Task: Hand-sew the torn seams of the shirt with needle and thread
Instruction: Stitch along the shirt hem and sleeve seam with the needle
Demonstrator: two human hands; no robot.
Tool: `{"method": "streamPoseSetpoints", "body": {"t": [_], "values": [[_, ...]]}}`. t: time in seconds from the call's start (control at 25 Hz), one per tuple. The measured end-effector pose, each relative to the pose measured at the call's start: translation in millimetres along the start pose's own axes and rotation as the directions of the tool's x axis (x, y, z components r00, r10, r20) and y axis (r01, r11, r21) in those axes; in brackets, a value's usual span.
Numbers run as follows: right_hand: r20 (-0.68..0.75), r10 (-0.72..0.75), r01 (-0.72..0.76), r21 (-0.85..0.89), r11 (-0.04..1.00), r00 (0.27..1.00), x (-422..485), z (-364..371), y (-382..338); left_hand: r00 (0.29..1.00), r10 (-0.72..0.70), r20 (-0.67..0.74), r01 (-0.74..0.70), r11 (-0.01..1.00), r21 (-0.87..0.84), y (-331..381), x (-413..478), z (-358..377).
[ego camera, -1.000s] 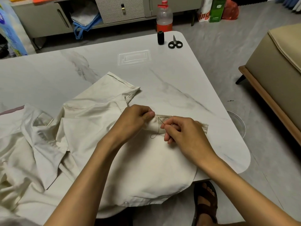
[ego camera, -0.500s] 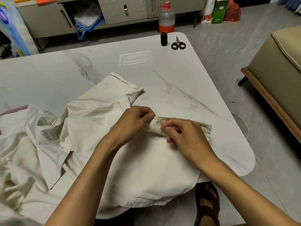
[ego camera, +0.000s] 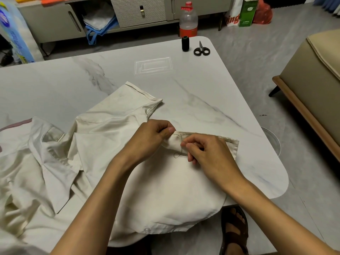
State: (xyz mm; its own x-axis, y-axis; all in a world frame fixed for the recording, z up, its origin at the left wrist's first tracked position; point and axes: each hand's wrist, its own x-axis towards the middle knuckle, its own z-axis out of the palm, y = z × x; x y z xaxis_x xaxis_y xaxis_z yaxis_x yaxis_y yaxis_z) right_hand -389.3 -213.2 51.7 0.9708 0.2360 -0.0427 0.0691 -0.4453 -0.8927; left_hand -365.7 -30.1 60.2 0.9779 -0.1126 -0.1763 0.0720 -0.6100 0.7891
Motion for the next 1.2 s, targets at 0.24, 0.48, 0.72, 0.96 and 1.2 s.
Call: {"method": "streamPoseSetpoints", "body": {"t": [0.24, 0.48, 0.72, 0.96, 1.2], "values": [[0.004, 0.004, -0.004, 0.017, 1.000, 1.000, 0.5, 0.4, 0.3, 1.000, -0.007, -0.005, 0.007, 1.000, -0.004, 1.7, -0.9, -0.1], [-0.003, 0.006, -0.006, 0.027, 1.000, 1.000, -0.4, -0.3, -0.1, 1.000, -0.003, -0.012, 0.003, 1.000, -0.003, 1.7, -0.3, 0.5], [-0.009, 0.009, -0.009, 0.021, 1.000, 1.000, -0.1, 0.5, -0.4, 1.000, 0.004, -0.011, -0.004, 1.000, 0.014, 1.1, 0.1, 0.9], [-0.021, 0.008, -0.008, 0.007, 1.000, 1.000, -1.1, 0.6, -1.4, 1.000, 0.004, -0.018, -0.003, 1.000, 0.031, 3.0, -1.6, 0.7], [-0.042, 0.008, -0.009, -0.001, 1.000, 0.999, -0.5, 2.9, -3.0, 0.998, 0.018, -0.058, -0.015, 0.998, 0.055, 7.7, -5.1, 2.7]]}}
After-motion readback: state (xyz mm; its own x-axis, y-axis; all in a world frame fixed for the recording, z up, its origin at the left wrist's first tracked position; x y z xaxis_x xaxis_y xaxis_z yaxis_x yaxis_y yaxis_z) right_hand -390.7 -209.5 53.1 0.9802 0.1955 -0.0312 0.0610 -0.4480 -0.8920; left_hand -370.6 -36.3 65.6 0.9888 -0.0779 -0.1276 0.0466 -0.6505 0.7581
